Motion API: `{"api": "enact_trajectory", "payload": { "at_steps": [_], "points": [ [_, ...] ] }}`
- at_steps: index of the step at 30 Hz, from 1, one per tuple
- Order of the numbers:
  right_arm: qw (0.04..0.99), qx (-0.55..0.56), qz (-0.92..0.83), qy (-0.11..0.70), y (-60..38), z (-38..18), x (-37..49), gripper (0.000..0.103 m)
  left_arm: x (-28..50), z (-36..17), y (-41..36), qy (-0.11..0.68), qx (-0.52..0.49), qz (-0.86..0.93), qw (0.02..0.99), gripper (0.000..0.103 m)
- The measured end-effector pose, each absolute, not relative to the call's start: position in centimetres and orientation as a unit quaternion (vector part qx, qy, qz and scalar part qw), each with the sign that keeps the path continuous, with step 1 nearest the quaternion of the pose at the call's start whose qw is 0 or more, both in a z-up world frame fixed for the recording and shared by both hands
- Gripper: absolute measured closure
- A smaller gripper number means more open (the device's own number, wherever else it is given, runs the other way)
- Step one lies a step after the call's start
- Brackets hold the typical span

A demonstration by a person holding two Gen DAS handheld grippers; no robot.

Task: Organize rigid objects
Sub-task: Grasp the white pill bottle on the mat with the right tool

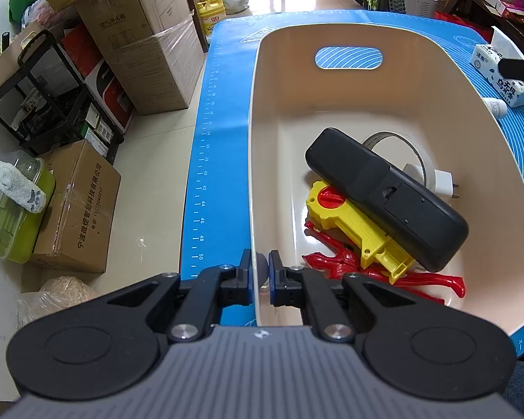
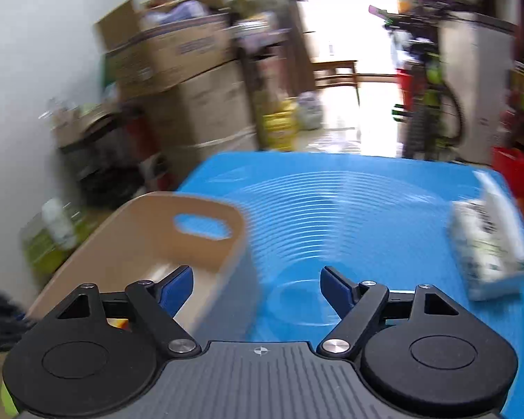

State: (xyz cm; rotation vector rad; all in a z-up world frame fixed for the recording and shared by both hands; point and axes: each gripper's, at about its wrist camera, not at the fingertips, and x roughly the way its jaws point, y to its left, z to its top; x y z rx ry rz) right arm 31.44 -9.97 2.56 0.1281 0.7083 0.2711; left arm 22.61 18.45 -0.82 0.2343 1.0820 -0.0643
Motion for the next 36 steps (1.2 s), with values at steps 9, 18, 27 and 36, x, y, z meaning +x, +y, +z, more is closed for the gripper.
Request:
{"api": "enact_trajectory", "payload": {
  "at_steps": [9,18,27,36],
  "points": [
    [0.929,0.045,0.041,0.365,-14.7,-2.2,33.3,0.007,22.6,-0.8,18.6,0.514,0.109,-0.032,0.850,0.093],
    [0.927,-0.001,0.017,0.376,-14.1,-5.6,35.3,0.005,22.7,-0.9,18.5,0.514,0.111,-0.034,0.850,0.093],
    [0.915,0.011,-0.001,0.404,-15.0,-8.8,37.1,0.029,22.6,-1.0,18.5,0.515,0.111,-0.035,0.849,0.093],
    [0.927,0.026,0.025,0.374,-15.8,-7.3,35.4,0.039,22.6,-1.0,18.4,0.514,0.112,-0.033,0.850,0.093]
  ]
}}
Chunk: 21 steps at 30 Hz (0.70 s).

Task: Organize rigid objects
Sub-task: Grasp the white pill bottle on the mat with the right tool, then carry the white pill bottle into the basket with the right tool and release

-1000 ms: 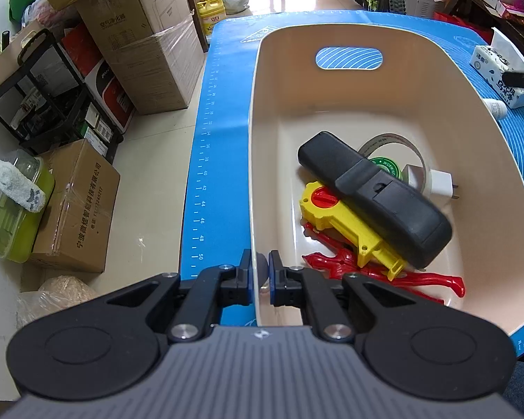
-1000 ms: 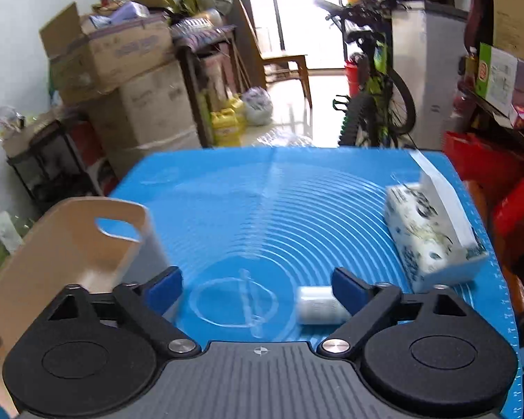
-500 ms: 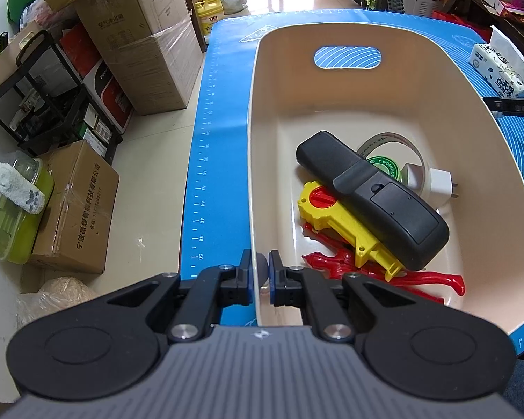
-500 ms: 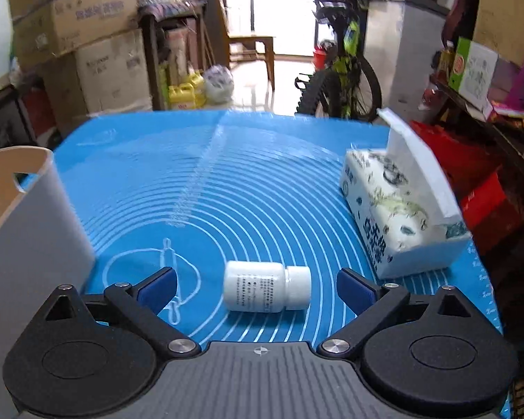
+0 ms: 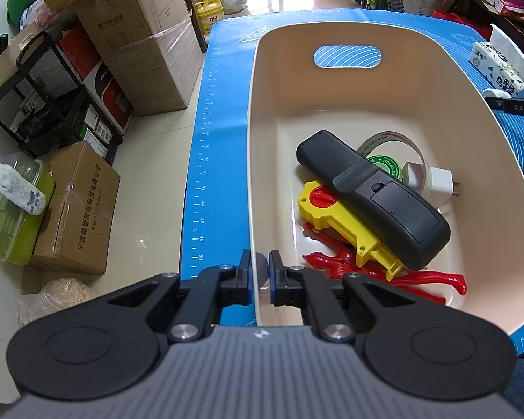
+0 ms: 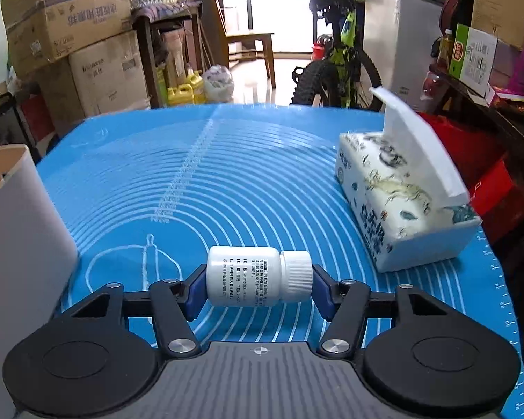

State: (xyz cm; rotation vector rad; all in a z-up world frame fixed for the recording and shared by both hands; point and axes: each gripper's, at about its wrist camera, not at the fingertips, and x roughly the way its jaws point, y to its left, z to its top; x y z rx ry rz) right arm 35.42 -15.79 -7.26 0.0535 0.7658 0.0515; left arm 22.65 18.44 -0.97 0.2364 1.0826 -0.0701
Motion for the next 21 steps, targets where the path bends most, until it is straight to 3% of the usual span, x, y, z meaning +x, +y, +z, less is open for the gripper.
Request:
{"api": "enact_trajectory", "payload": {
  "at_steps": [21],
  "points": [
    [0.948,0.007,0.171,0.267,-6.3,6.6,30.7,0.039,22.4,-1.0,18.6,0.513,0.111,-0.031,0.851,0.093]
  ]
}}
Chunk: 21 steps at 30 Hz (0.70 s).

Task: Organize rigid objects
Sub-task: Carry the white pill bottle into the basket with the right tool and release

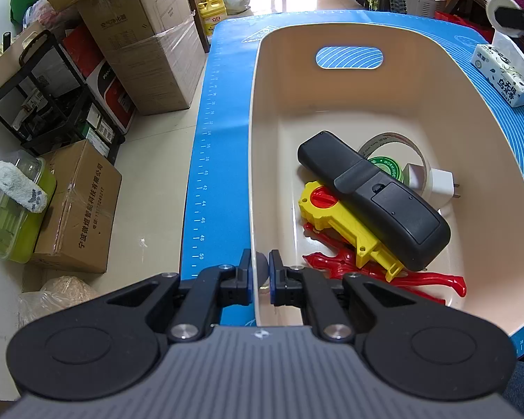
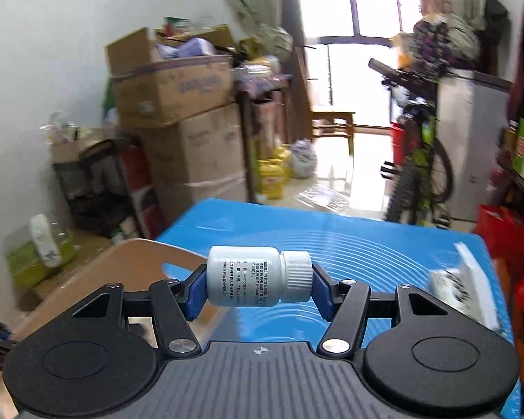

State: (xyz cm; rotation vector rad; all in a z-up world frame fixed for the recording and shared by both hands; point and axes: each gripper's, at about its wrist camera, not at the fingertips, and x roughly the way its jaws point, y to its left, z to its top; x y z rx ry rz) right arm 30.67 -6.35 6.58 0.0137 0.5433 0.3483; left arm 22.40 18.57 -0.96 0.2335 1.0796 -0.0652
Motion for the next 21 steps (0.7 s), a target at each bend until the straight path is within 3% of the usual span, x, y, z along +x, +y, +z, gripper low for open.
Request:
{"api": "enact_trajectory", "payload": {
  "at_steps": [6,21],
  "points": [
    [0.944,-0.002,0.202,0.261,-2.3,6.7,30.1,0.039,22.4,-1.0,18.5,0.513,0.111,-0.029,0.851,0.093],
    [0.891,-0.032,0.247,0.380,5.5,0.9,28.9,0.039,22.2,-1.0,18.5,0.511,0.112,-0.027,0.852,0.093]
  ]
}}
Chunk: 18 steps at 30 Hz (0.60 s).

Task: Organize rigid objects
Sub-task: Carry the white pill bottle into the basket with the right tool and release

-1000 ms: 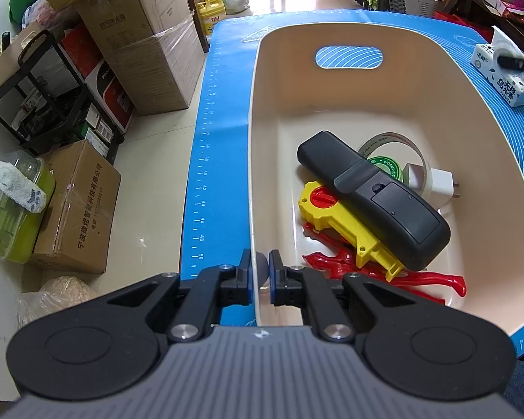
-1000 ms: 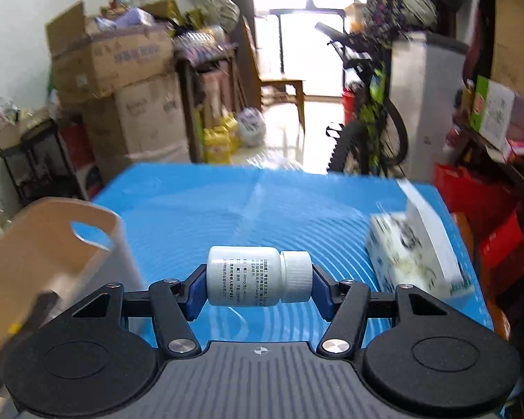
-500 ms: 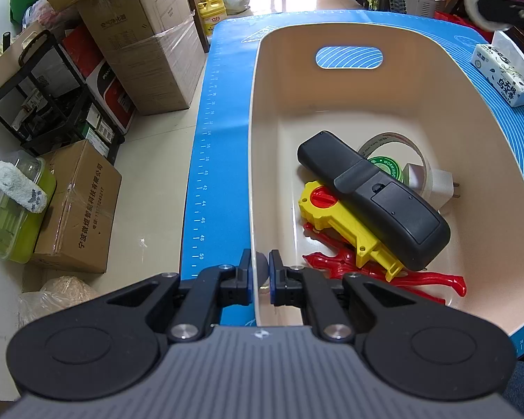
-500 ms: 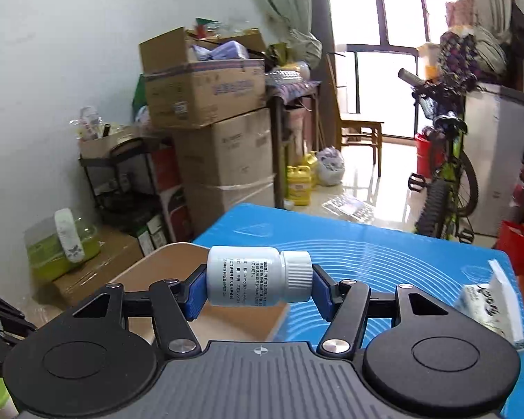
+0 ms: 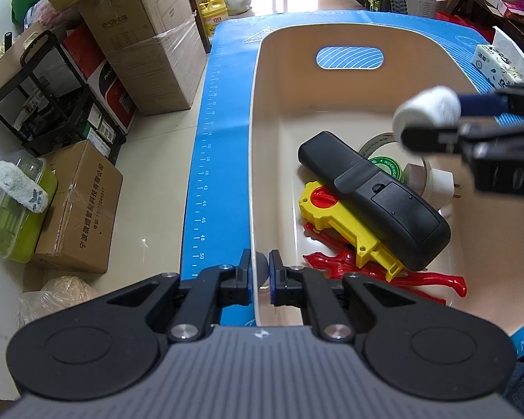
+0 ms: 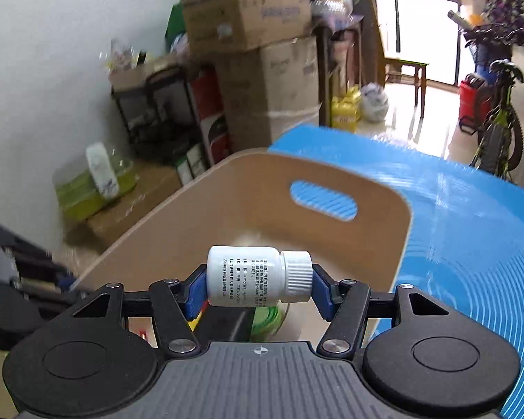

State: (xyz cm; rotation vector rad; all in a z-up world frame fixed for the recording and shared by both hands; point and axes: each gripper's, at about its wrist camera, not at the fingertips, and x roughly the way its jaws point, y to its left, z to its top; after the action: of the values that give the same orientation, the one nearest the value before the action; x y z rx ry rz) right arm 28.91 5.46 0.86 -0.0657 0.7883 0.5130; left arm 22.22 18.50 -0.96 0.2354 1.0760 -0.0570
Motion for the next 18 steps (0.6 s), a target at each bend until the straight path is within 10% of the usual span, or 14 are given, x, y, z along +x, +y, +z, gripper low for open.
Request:
{"api": "enact_trajectory", "payload": {
  "at_steps": [10,18],
  "points": [
    [0.872,-0.072,0.254,0.413,6.4,-0.9,28.3,0.039,22.2,-0.9,18.4,0.511,0.113,-0.026,0.852,0.092],
    [0.868,-0.023,0.252,0.427,5.0,0.2,28.5,0.020,22.0,-0.9,18.1,0.511,0.114,-0.016,0.852,0.085]
  ]
}}
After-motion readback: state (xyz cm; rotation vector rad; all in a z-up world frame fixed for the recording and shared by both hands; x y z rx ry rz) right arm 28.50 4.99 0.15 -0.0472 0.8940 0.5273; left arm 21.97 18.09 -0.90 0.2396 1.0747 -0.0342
